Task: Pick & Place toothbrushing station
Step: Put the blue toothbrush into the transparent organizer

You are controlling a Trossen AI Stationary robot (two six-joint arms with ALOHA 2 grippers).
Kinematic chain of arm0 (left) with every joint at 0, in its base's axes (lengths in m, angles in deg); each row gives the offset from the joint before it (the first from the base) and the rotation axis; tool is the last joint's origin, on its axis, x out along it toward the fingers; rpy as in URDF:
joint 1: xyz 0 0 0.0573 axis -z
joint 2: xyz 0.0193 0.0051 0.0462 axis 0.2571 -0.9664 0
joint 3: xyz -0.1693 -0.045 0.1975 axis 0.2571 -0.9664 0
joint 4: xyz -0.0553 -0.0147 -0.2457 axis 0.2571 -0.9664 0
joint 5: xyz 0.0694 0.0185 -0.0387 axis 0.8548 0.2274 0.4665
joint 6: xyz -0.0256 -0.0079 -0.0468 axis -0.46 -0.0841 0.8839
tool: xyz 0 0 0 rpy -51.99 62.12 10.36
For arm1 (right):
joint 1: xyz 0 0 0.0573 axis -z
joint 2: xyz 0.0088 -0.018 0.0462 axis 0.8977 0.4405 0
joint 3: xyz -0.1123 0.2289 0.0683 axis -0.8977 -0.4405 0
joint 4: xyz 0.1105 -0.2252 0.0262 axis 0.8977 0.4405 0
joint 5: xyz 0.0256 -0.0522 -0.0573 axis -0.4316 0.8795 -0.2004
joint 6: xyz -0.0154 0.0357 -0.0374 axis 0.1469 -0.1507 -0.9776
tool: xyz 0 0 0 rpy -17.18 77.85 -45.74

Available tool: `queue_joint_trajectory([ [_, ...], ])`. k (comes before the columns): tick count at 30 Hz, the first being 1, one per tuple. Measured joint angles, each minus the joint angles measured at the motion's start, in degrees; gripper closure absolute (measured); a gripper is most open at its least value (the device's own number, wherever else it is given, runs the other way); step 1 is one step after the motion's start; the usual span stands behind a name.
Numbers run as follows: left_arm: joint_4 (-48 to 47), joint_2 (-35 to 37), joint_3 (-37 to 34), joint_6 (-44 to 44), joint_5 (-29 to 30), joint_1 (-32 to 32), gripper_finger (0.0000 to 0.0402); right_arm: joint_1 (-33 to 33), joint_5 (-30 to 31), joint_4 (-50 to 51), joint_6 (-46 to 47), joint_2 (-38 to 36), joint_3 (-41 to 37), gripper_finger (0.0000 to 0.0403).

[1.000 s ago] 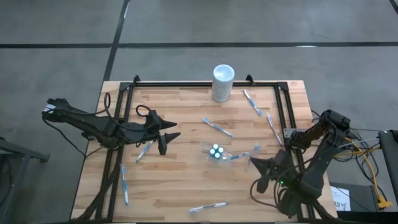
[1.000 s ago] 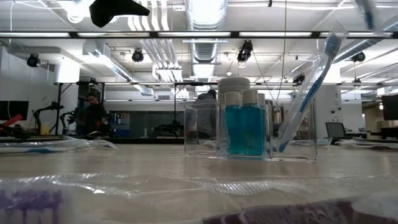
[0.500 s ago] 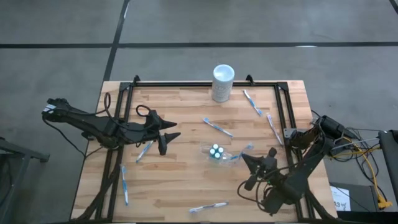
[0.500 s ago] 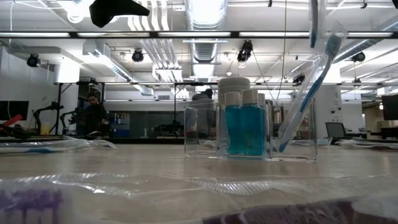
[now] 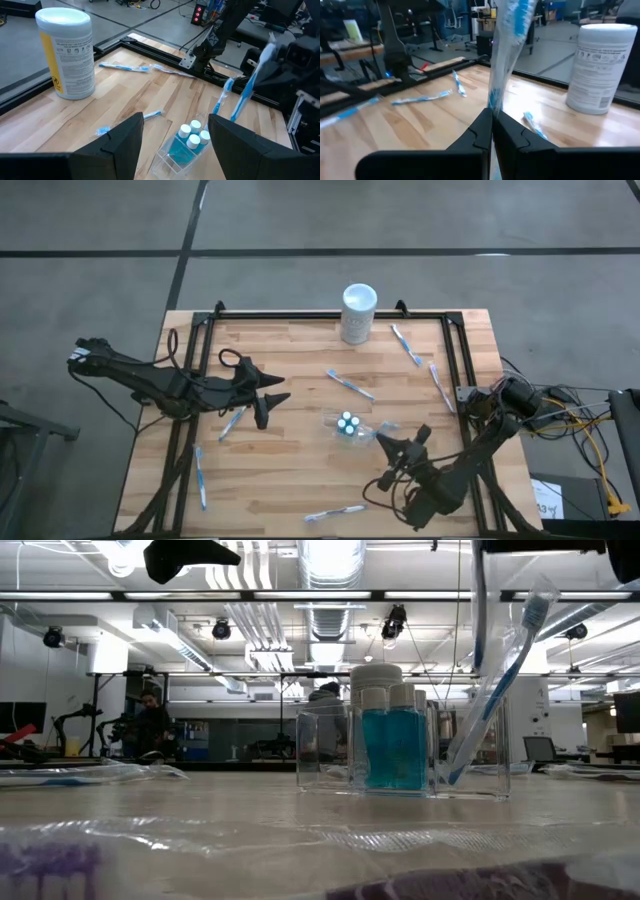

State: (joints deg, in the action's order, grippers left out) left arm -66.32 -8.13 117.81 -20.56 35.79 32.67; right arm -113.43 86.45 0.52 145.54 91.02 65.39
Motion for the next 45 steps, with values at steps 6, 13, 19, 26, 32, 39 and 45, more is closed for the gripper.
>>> queue_joint_trajectory([
  [6,0.0,-0.02,0.0,0.0,0.02,-0.01,0.0172,1.37,-2.15,-1.19,0.43,2.31,-0.03,0.0395],
  [13,0.0,0.0,0.0,0.01,0.01,0.01,0.0172,2.62,-6.44,-1.57,-1.22,3.97,-0.04,0.0395],
  [19,0.0,-0.01,0.0,0.02,0.02,0.01,0.0172,3.28,-7.69,-1.5,-1.36,4.68,-0.02,0.0395],
  [26,0.0,-0.02,0.0,0.0,0.0,0.01,0.0172,3.26,-5.16,-1.49,-5.86,1.2,0.13,0.0395],
  [32,0.01,-0.01,0.0,0.01,0.01,0.01,0.0172,3.53,-4.63,-1.46,-11.25,-0.22,0.53,0.0394],
  [39,0.0,0.0,0.0,0.01,0.01,0.0,0.0172,5.04,-5.48,-1.46,-13.29,-0.24,0.74,0.0394],
  [45,0.0,0.0,0.0,0.0,0.0,0.01,0.0172,5.78,-8.87,-3.28,-13.16,0.76,0.52,0.0394],
])
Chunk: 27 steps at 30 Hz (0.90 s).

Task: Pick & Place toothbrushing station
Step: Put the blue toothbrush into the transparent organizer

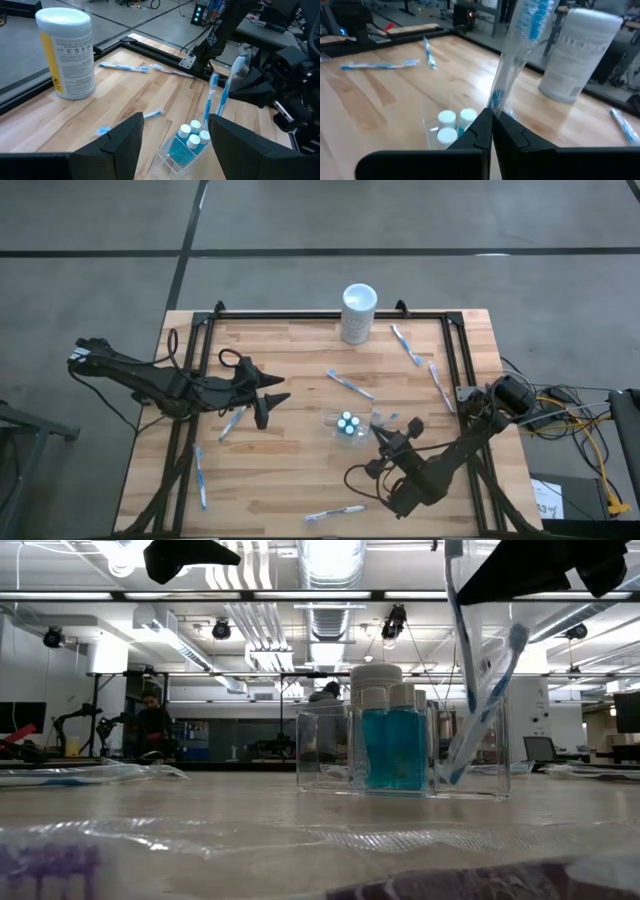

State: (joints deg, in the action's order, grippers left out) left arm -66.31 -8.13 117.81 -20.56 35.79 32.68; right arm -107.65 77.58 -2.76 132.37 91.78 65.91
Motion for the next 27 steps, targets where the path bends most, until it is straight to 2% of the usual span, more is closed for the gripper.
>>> queue_joint_trajectory([
  [22,0.01,0.0,0.0,0.0,0.01,0.0,0.0172,0.2,-2.5,-18.2,0.12,0.22,-9.54,0.0394],
  [27,0.0,-0.02,0.0,0.02,0.0,-0.01,0.0172,0.2,-2.36,-19.91,0.02,0.22,-10.0,0.0375],
])
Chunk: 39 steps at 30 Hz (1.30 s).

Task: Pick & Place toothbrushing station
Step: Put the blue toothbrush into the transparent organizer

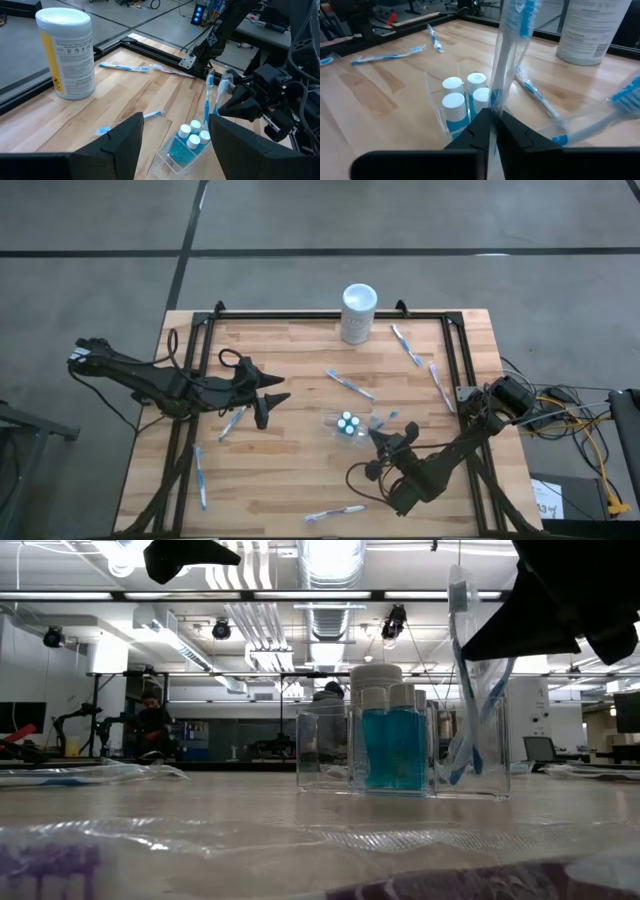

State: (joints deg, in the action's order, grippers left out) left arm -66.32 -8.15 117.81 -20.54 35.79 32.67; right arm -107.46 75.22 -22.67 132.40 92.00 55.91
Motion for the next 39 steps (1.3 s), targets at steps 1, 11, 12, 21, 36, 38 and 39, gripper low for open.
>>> queue_joint_trajectory([
  [1,0.0,0.02,0.0,0.0,0.0,-0.01,0.0172,0.0,0.04,-0.02,-0.49,0.0,0.01,0.0367],
  [11,0.0,0.0,0.0,-0.02,0.0,0.01,0.0172,-0.05,1.72,-0.33,-1.11,-0.14,0.2,0.0291],
  [12,0.0,0.02,0.0,-0.01,0.0,-0.01,0.0172,-0.25,2.09,-0.32,-1.05,-0.18,0.23,0.0288],
  [21,0.0,0.0,0.0,-0.02,0.01,0.0,0.0172,-1.49,7.6,-0.17,-14.15,-0.6,4.27,0.0302],
  [36,0.03,0.01,0.0,-0.01,0.02,-0.01,0.0172,-1.4,9.02,21.65,-4.71,-7.46,9.91,0.0313],
  [38,0.0,0.02,0.0,0.0,0.0,-0.02,0.0172,-1.35,7.6,24.4,-4.87,-9.83,10.1,0.0312],
  [39,-0.03,0.02,0.0,-0.01,0.01,-0.01,0.0172,-1.22,6.33,25.5,-4.7,-11.16,10.14,0.0312],
])
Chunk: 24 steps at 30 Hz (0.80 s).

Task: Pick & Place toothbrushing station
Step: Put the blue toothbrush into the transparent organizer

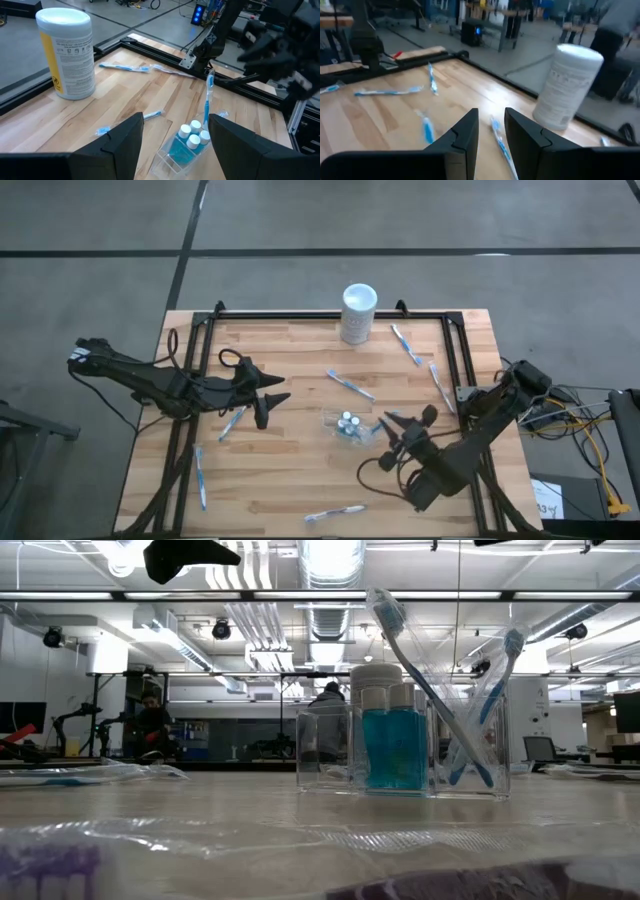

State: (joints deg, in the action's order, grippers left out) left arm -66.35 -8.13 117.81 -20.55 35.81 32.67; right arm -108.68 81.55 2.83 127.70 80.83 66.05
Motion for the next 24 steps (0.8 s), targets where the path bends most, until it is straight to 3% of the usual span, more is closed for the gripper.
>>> queue_joint_trajectory([
  [14,-0.39,-0.02,0.0,-0.01,-0.01,-0.01,0.0172,1.05,-2.95,1.17,-5.46,-17.93,-0.35,0.0312],
  [24,-0.37,-0.02,0.0,0.0,-0.01,-0.01,0.0172,10.13,-14.61,1.37,-7.59,-22.67,-0.42,0.0312],
])
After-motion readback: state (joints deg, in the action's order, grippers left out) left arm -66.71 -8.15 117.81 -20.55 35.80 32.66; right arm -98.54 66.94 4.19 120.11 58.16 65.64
